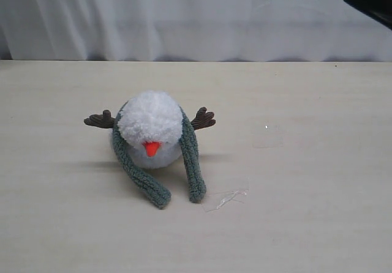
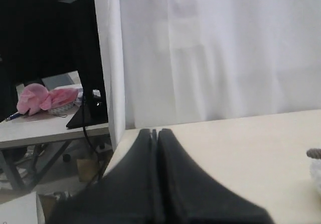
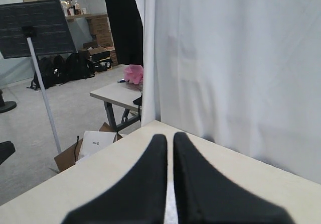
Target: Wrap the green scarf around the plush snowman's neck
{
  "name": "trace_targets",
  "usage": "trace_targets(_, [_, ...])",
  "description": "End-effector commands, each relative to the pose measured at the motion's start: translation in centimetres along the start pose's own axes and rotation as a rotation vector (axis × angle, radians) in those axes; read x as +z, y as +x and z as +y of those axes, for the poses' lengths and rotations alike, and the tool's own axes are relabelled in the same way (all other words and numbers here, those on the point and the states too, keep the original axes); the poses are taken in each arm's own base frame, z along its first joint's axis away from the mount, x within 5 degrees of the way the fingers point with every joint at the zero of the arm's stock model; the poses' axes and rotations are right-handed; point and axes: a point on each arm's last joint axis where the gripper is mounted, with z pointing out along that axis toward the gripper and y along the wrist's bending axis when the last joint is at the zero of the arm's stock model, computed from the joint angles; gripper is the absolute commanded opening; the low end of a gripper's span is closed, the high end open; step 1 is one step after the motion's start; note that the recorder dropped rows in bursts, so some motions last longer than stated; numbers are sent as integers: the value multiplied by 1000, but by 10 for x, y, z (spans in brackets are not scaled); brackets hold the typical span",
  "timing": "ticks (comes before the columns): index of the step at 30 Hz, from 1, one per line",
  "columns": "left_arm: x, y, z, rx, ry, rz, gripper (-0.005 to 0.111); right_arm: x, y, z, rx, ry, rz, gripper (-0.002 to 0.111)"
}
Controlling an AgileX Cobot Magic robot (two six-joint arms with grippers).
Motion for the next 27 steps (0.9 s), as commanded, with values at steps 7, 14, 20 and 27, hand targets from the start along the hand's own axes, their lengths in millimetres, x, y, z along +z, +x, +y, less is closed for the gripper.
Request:
trace_targets(7, [-1,14,-6,6,96,143,0,-1,1,0,-10,-3,4,4])
trace_targets(14, [-3,18,-11,14,180,176,0,-1,1,0,-10,-3,4,4])
trace_targets(20, [-3,21,-11,17,185,210,0,-1,1,0,-10,-3,4,4])
trace_targets(27, [-3,20,-11,17,185,207,0,-1,1,0,-10,-3,4,4])
